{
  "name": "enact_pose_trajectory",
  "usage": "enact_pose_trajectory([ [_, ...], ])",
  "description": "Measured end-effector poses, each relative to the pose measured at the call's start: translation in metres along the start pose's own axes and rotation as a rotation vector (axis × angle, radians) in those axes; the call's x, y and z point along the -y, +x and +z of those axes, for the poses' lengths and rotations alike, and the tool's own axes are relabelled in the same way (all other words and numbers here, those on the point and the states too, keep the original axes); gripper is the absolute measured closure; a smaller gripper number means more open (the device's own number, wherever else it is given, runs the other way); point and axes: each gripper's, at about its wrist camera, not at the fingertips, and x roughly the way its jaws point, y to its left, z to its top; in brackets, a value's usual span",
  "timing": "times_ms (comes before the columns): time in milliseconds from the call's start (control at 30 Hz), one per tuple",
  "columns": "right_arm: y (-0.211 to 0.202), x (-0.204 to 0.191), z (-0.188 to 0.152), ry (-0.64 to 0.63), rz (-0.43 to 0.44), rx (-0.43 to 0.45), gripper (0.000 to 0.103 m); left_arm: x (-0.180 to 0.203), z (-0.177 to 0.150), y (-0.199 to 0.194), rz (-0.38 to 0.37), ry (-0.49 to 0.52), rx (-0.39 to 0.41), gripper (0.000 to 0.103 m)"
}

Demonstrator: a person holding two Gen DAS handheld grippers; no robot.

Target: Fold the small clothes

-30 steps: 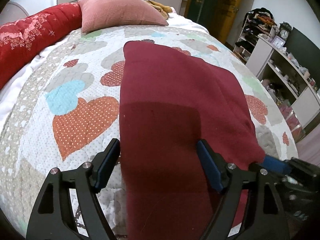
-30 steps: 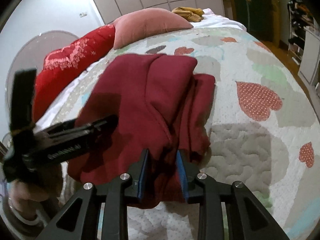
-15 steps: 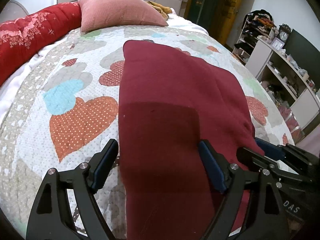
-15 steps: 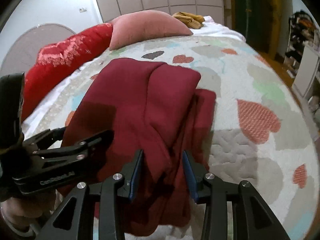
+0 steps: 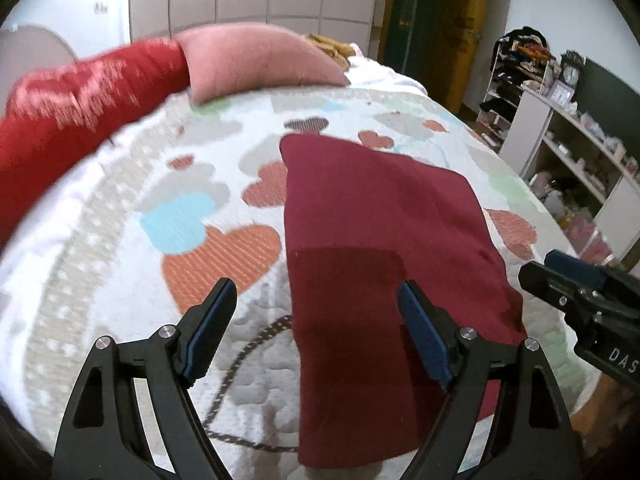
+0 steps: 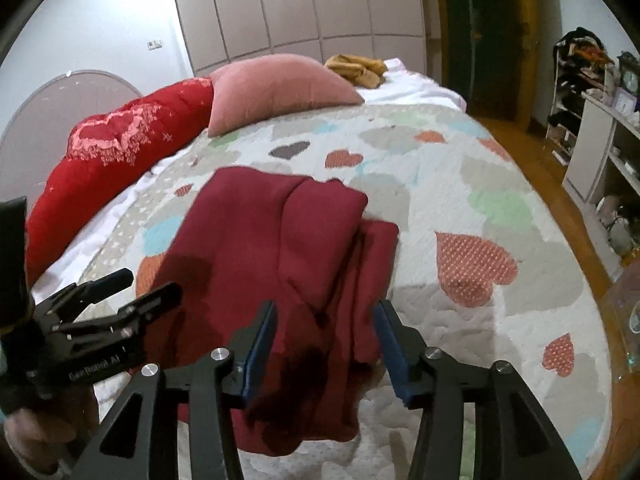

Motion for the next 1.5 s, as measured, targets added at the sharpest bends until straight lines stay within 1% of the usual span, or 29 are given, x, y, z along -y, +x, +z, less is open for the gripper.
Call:
enact_pose_trajectory([
  [167,-0.007,-0.009,-0.001,-0.010,-0.029,0.001,0.054,0.012,-0.004,-0.017,0.047,0.076,0.047,0.020],
  [233,-0.010,-0.010,-0.002,-0.004,-0.036,0.005,0.053,0.012,-0.006,-0.022,0.054,0.077,0.056,0.020],
  [300,-0.014,-0.008,-0.003,0.010,-0.039,0.009,0.051,0.011,-0.006,-0.028,0.051,0.056,0.059,0.020],
  [367,-0.017,-0.007,-0.004,0.021,-0.039,0.013,0.038,0.008,-0.006,-0.031,0.037,0.033,0.055,0.020],
  [433,-0.023,-0.007,-0.005,0.024,-0.037,0.029,0.035,0.008,-0.007,-0.035,0.040,0.015,0.058,0.020],
  [600,-0.032,-0.012,-0.007,0.013,-0.039,0.040,0.035,0.009,-0.008,-0.045,0.063,0.025,0.085,0.020],
  [833,-0.035,-0.014,-0.007,0.013,-0.039,0.044,0.035,0.009,-0.009,-0.052,0.075,0.034,0.108,0.020],
  [1500,-0.025,-0.017,-0.008,0.007,-0.027,0.017,0.035,0.005,-0.012,-0.046,0.082,0.027,0.091,0.020],
])
